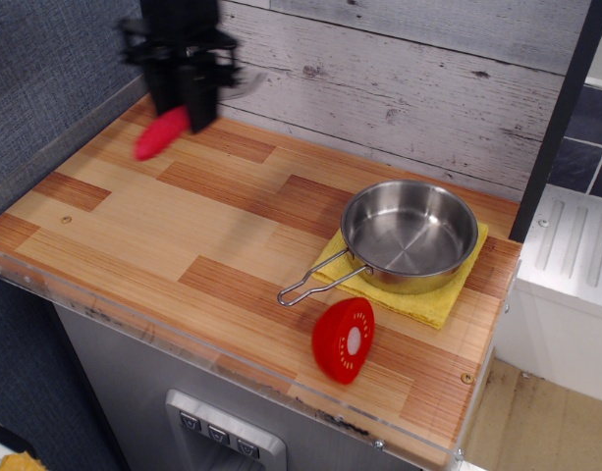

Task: Hold the red spoon from center of the table and put it on left edge of the table.

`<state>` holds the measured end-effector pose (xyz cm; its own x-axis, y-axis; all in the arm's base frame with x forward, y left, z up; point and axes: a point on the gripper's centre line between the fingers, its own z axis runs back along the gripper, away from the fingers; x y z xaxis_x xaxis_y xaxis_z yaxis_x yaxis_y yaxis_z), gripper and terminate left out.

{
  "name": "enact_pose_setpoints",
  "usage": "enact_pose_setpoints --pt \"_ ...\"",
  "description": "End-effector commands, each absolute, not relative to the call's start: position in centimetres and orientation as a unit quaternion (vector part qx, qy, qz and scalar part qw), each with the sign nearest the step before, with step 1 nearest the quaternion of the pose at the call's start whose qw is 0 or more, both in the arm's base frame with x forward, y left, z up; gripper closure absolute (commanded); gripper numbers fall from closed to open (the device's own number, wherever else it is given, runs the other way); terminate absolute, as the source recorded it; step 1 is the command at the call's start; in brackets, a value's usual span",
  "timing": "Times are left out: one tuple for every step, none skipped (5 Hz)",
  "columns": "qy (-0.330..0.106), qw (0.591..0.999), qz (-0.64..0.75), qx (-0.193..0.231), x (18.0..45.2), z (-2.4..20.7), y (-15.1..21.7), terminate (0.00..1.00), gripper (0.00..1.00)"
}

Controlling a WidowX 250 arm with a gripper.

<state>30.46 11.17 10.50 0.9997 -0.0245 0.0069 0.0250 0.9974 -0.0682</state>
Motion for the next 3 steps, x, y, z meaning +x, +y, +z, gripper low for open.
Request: enact_pose_setpoints --pt "-0.004 0.996 -0.073 -0.043 28.8 10.2 18.7 0.00 1.00" --pt "0.002 0.996 -0.085 -0.034 27.7 9.0 20.3 0.00 1.00" --pt "-0.005 0.998 -0.052 -0.035 27.2 7.6 19.6 0.00 1.00"
